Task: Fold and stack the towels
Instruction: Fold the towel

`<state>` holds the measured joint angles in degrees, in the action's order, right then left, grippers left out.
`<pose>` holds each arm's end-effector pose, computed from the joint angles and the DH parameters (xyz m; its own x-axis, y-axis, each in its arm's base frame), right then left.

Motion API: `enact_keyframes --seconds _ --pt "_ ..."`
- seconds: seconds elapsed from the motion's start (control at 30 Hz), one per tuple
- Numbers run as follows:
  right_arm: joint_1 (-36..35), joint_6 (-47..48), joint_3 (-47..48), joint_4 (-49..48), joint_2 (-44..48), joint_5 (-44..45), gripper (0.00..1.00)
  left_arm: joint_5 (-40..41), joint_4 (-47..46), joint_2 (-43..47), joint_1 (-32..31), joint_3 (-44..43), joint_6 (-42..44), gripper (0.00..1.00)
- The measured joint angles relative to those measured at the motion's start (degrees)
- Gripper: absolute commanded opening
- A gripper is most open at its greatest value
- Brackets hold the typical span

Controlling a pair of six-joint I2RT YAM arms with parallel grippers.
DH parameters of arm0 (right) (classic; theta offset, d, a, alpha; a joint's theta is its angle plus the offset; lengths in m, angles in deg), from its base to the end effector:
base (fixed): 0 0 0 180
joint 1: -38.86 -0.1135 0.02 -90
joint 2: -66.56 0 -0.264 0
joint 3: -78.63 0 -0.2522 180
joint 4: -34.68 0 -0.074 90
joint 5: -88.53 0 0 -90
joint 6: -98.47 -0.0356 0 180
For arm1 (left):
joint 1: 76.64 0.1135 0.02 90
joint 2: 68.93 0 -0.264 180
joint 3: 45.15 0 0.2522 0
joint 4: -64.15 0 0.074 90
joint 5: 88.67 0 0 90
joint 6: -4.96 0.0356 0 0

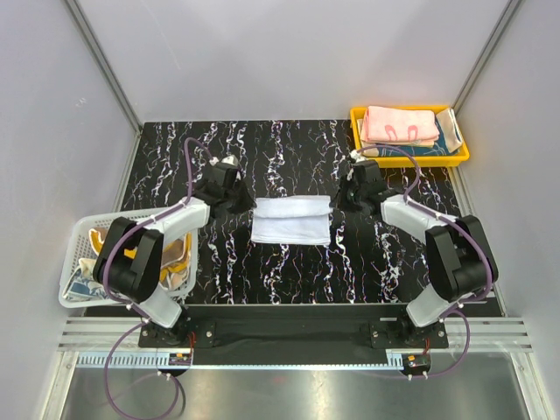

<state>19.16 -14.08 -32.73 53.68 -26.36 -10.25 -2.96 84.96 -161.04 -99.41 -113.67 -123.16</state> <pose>0.3209 0.1207 0.1986 -0.7640 0.1290 -0.6322 -0.1568 0.9133 0.3758 0.3116 -0.1337 0.1998 -0.7762 -0.3418 -0.5298 -0.0558 0.8743 -0.4822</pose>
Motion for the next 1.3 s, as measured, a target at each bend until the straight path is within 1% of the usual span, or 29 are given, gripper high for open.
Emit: enact_keyframes --seconds 0.23,0.3,0.37,0.4,0.43,0.5,0.57,0.6,0.63,0.7,0.8,0.83,0.9,1.03,1.07,1.17,1.23,1.27,1.3 --pt "-0.6 -1.8 -5.5 -2.0 3.1 -1.2 0.01 0.4 -1.2 2.9 -0.6 3.7 -0.5 0.0" --pt "-0.9 -2.0 -6.7 -2.5 3.7 -1.3 0.04 0.6 -1.3 3.3 -1.0 4.7 -0.5 0.0" --pt "-1.0 -2.5 -7.8 -3.1 4.3 -1.4 0.11 0.7 -1.3 3.5 -1.3 5.4 -0.5 0.02" --pt "-1.0 -2.6 -8.2 -3.4 4.4 -1.5 0.15 0.9 -1.5 3.6 -1.5 5.8 -0.5 0.06" --pt "-1.1 -2.9 -8.7 -3.9 4.6 -1.5 0.17 0.9 -1.7 3.6 -1.6 6.1 -0.5 0.13" --pt "-1.2 -3.1 -9.4 -4.1 5.0 -1.5 0.22 1.1 -2.1 3.8 -1.6 7.0 -0.4 0.3" --pt "-1.2 -3.3 -10.1 -4.2 5.6 -1.5 0.27 1.3 -2.2 4.3 -1.6 7.7 -0.5 0.37" --pt "-1.2 -3.3 -10.4 -4.1 5.9 -1.5 0.3 1.4 -2.2 4.8 -1.6 8.2 -0.5 0.42" --pt "-1.2 -3.4 -10.7 -4.0 6.4 -1.5 0.36 1.5 -2.0 5.4 -1.6 8.4 -0.4 0.43" --pt "-1.2 -3.7 -10.8 -3.9 7.4 -1.3 0.4 1.8 -1.8 6.9 -1.6 8.4 -0.4 0.47" --pt "-1.2 -3.9 -10.8 -3.5 9.0 -1.1 0.46 2.2 -1.1 8.9 -1.6 8.2 -0.5 0.48" --pt "-1.2 -3.9 -10.7 -3.3 9.4 -0.8 0.5 2.7 -0.4 9.0 -1.6 7.7 -0.5 0.49" --pt "-1.2 -4.2 -10.1 -2.4 9.4 -0.3 0.53 3.5 0.9 9.0 -1.6 6.6 -0.5 0.52" --pt "-1.2 -4.5 -8.7 -1.6 8.1 0.6 0.54 4.5 2.5 7.1 -1.7 3.8 -0.8 0.54" --pt "-1.2 -4.5 -8.3 -1.6 7.3 0.7 0.49 4.7 2.6 6.2 -1.7 3.1 -0.9 0.54" --pt "-1.2 -4.9 -7.9 -1.6 5.1 0.6 0.47 4.9 3.2 2.4 -1.9 1.2 -0.9 0.51" --pt "-1.3 -5.0 -8.0 -1.5 4.3 0.6 0.42 4.9 3.7 0.7 -2.1 1.0 -0.9 0.49" --pt "-1.3 -5.2 -8.2 -1.6 4.3 0.6 0.4 4.9 4.1 0.2 -2.3 1.0 -0.9 0.48" --pt "-1.3 -5.3 -8.4 -1.6 4.3 0.6 0.35 4.9 4.2 0.0 -2.5 1.1 -0.9 0.42"
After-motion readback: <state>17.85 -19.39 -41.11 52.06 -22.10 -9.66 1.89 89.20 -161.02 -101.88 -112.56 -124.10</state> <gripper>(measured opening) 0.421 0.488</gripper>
